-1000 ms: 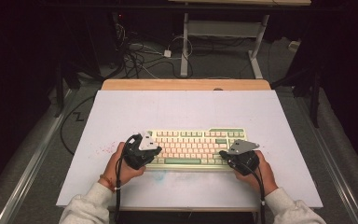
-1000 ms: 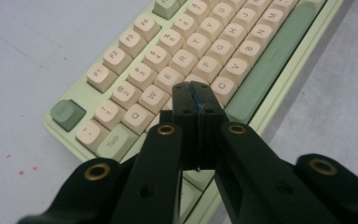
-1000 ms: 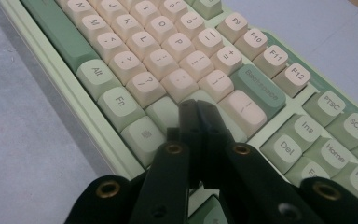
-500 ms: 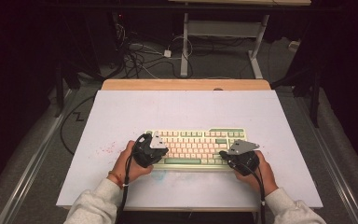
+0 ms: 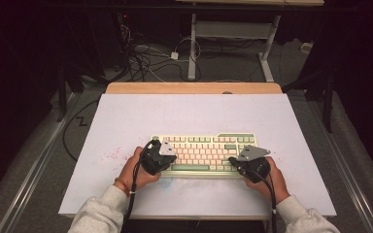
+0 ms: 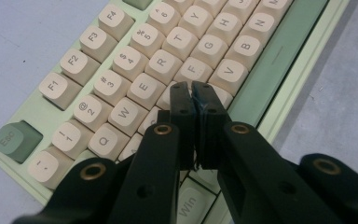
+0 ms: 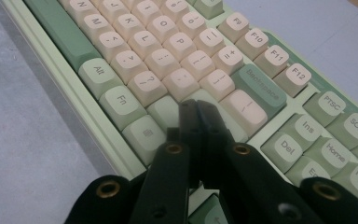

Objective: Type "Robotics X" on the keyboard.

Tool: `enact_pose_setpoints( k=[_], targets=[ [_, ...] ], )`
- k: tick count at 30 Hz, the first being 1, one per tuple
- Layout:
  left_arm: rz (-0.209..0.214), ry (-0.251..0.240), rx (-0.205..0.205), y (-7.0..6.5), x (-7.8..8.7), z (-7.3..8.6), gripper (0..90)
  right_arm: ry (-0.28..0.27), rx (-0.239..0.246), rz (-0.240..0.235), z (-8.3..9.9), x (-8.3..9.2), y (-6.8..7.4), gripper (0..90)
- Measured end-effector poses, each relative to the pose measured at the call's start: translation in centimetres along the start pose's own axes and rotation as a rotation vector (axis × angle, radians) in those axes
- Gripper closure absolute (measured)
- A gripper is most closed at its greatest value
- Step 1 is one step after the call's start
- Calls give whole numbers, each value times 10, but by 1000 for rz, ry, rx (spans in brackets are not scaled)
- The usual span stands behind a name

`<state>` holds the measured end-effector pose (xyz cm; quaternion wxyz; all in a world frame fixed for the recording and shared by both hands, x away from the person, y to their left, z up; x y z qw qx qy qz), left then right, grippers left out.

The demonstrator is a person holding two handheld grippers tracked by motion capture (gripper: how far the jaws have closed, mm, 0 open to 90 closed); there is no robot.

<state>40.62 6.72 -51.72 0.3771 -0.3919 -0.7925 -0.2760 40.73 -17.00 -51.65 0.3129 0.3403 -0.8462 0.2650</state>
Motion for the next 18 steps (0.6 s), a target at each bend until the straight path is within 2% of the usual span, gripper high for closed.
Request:
enact_pose_setpoints(
  k=[9, 10, 14, 18],
  targets=[
    [6, 13, -13, -3, -4, 1, 860, 0, 1, 0, 0, 0, 0, 900],
    [-2, 2, -15, -3, -4, 1, 868, 1, 2, -1, 0, 0, 0, 900],
    [-11, 9, -19, -3, -3, 1, 866, 5, -1, -3, 0, 0, 0, 900],
    [-23, -14, -13, -1, 3, -2, 851, 4, 6, -2, 0, 1, 1, 900]
  ],
)
Point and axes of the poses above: each handheld gripper's, and its own axes: x roughly backward along the jaws, z roughly out of its underside, y roughly to its left, the point moved 9 cm from there along -x, roughly forward along the jaws, and after that the axes turned 3 degrees about y, right-handed, at the moved point
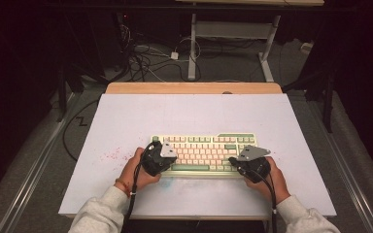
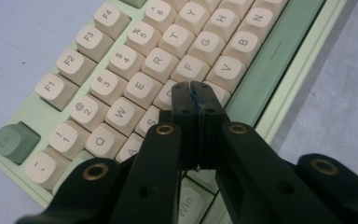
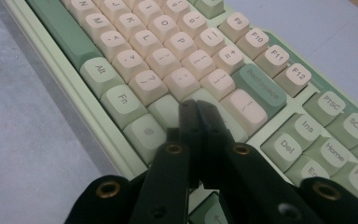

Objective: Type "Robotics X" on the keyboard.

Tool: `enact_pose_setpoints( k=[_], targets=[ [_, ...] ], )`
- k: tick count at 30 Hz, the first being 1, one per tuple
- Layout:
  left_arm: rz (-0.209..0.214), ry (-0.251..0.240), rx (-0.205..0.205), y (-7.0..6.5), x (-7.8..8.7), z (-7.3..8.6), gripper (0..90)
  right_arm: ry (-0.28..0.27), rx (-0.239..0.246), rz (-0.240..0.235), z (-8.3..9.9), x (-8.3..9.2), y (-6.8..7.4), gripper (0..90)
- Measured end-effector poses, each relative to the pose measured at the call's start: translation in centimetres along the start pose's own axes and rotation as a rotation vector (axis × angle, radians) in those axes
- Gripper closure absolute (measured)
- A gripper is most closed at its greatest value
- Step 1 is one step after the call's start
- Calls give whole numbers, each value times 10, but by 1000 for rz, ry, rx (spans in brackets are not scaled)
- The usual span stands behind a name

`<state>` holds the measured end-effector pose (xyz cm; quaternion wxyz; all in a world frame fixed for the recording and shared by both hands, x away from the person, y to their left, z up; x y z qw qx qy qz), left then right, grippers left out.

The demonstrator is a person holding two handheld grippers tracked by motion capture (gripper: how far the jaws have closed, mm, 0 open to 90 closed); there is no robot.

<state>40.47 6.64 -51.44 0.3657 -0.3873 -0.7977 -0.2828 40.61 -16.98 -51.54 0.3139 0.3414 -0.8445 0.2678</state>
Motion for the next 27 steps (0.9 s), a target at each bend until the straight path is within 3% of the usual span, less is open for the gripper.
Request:
enact_pose_setpoints(
  k=[9, 18, 27],
  targets=[
    [-22, -56, -3, 0, 10, -6, 824, -40, -2, -7, -8, 9, 0, 900],
    [-38, -72, -8, -1, 11, -6, 794, -75, -3, -6, -16, 18, 1, 900],
    [-72, -122, 10, 1, 13, -10, 643, -108, -22, 10, -21, 25, -5, 900]
  ],
)
Point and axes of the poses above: each handheld gripper's, and its own axes: x roughly backward along the jaws, z roughly out of its underside, y roughly to its left, the point moved 9 cm from there along -x, roughly forward along the jaws, and after that the axes turned 3 degrees about y, right-handed, at the moved point
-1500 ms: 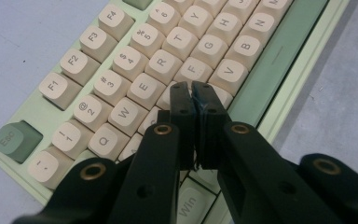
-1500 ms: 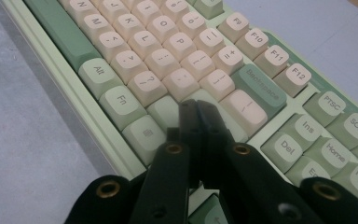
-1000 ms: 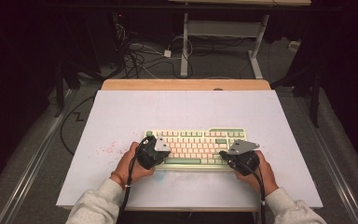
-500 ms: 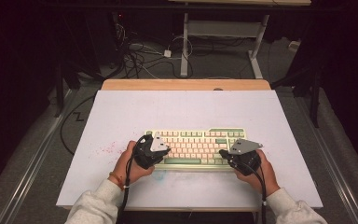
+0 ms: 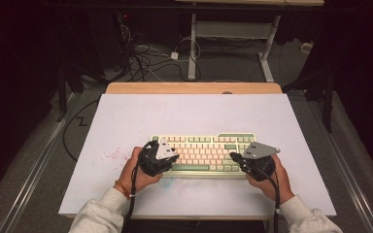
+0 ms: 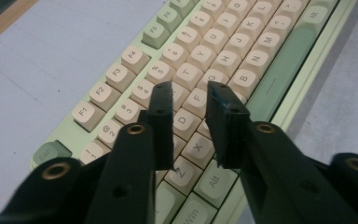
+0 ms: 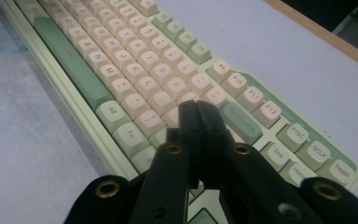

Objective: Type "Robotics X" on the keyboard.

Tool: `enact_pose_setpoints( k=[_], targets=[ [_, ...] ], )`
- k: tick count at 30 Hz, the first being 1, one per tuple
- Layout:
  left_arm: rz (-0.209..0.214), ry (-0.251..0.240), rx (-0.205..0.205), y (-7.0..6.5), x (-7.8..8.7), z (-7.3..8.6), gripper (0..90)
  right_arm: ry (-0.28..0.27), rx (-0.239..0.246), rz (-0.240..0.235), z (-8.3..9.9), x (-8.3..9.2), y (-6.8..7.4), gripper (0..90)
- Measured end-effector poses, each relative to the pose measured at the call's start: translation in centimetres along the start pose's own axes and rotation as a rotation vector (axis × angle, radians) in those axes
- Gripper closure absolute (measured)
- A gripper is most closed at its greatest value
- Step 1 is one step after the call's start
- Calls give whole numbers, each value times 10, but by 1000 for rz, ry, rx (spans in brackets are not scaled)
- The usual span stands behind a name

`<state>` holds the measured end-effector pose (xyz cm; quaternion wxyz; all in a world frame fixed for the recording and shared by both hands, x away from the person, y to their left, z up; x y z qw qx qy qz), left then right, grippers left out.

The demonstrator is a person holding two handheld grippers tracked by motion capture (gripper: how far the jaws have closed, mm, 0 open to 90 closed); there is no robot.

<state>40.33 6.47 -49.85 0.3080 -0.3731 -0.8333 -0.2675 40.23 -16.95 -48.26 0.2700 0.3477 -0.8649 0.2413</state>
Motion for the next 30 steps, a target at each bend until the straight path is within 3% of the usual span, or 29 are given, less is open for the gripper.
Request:
enact_pose_setpoints(
  k=[8, 14, 19, 22, 24, 30],
  targets=[
    [-29, -33, 13, 0, 2, -2, 491, -15, -21, 13, -3, 4, -4, 814],
    [-63, -51, 7, -1, 3, -4, 331, -23, -43, 31, -3, 5, -9, 650],
    [-62, -60, 7, -2, 3, -4, 210, -58, -51, 39, -5, 5, -11, 479],
    [-58, -71, 4, -3, 3, -5, 170, -70, -57, 57, -6, 5, -13, 353],
    [-79, -69, -8, -1, 4, -5, 160, -74, -63, 74, -7, 4, -14, 288],
    [-97, -56, -32, -3, 4, -4, 154, -66, -72, 102, -7, 2, -16, 190]
  ],
)
Point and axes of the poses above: each handheld gripper's, and its own axes: x roughly backward along the jaws, z roughly out of its underside, y roughly to its left, the point moved 9 cm from there along -x, roughly forward along the jaws, and after that the axes turned 3 degrees about y, right-handed, at the moved point
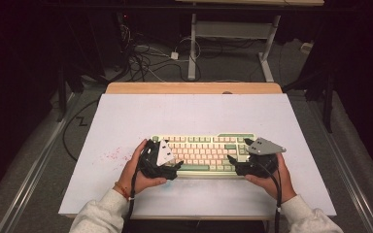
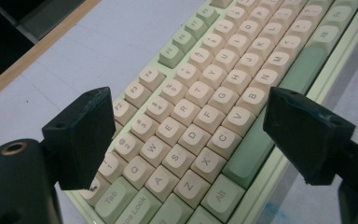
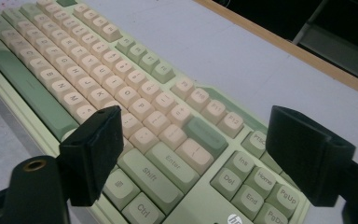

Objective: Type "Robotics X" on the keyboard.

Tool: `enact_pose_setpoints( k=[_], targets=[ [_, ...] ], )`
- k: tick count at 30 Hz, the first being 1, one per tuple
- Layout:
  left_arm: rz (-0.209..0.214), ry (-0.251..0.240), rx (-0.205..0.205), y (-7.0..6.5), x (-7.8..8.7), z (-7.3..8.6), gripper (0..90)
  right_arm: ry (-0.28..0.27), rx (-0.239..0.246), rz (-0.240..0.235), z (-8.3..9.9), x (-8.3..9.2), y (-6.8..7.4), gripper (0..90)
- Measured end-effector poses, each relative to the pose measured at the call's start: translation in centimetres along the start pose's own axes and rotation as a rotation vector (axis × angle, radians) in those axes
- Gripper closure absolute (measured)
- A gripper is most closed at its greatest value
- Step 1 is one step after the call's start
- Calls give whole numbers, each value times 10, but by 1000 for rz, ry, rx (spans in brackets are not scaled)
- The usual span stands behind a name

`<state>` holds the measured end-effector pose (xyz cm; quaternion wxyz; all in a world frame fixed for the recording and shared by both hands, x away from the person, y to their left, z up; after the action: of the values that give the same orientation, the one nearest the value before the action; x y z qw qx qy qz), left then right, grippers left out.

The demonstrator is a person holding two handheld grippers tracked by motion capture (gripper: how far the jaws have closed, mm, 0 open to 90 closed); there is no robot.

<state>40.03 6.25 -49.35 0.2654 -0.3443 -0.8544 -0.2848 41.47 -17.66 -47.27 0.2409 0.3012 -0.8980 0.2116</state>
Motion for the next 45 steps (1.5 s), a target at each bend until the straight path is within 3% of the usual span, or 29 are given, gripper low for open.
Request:
enact_pose_setpoints(
  k=[14, 20, 45],
  targets=[
    [-24, -6, -48, -1, 8, 1, 157, -4, 46, 10, -3, 4, 8, 201],
    [-27, -16, -48, -1, 15, 3, 157, -10, 70, 5, -4, 10, 13, 201],
    [-60, -23, -57, 0, 37, 19, 157, -16, 82, 23, 5, 33, 13, 201]
  ],
)
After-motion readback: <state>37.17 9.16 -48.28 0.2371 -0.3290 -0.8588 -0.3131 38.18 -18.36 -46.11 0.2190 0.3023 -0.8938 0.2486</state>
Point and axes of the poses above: each handheld gripper's, and its own axes: x roughly backward along the jaws, z roughly out of its underside, y roughly to its left, the point moved 9 cm from there along -x, roughly forward along the jaws, and after that the axes turned 3 degrees about y, right-handed, at the moved point
